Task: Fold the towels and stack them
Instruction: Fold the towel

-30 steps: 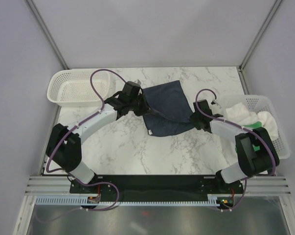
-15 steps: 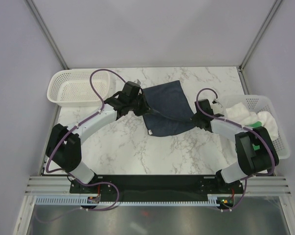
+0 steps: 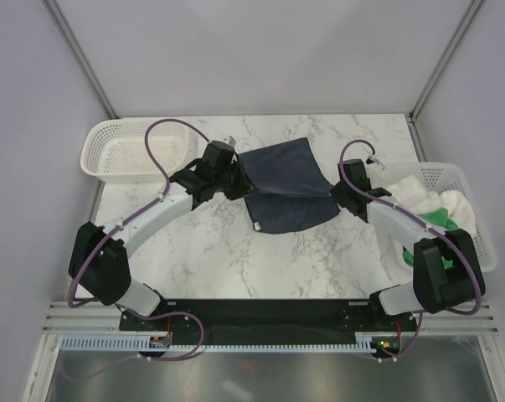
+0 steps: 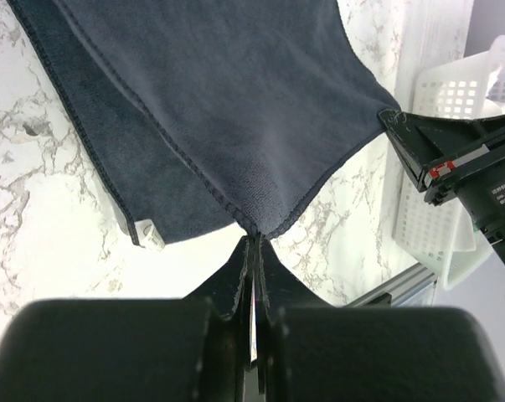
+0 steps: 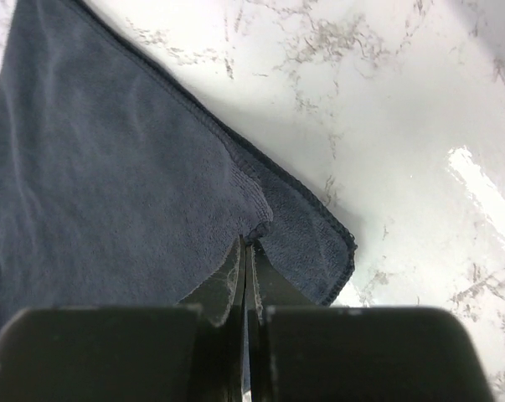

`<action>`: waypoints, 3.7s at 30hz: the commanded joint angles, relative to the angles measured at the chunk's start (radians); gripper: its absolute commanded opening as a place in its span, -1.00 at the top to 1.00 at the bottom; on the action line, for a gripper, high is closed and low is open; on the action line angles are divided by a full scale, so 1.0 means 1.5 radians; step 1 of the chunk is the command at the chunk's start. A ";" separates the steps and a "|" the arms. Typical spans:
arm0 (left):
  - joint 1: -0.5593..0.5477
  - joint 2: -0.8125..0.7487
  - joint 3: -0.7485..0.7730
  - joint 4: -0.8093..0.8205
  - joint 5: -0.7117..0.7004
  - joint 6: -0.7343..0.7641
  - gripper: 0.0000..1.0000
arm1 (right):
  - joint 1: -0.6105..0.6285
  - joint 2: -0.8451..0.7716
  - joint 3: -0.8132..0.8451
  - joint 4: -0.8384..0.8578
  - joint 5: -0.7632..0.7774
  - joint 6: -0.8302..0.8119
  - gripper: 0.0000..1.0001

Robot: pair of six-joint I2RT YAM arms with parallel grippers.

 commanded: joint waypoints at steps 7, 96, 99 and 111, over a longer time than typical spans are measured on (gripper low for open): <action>-0.011 -0.091 -0.112 -0.018 0.009 0.010 0.95 | -0.002 -0.085 -0.010 -0.027 -0.005 -0.078 1.00; 0.030 0.055 -0.263 0.121 0.077 0.044 0.06 | 0.049 -0.084 -0.203 0.043 -0.148 -0.157 0.69; 0.031 0.022 -0.259 0.091 0.051 0.040 0.03 | 0.050 -0.144 -0.259 0.038 -0.148 -0.120 0.70; 0.145 0.105 0.087 0.019 0.188 0.245 -0.26 | -0.009 -0.059 0.056 -0.040 -0.213 -0.279 -0.16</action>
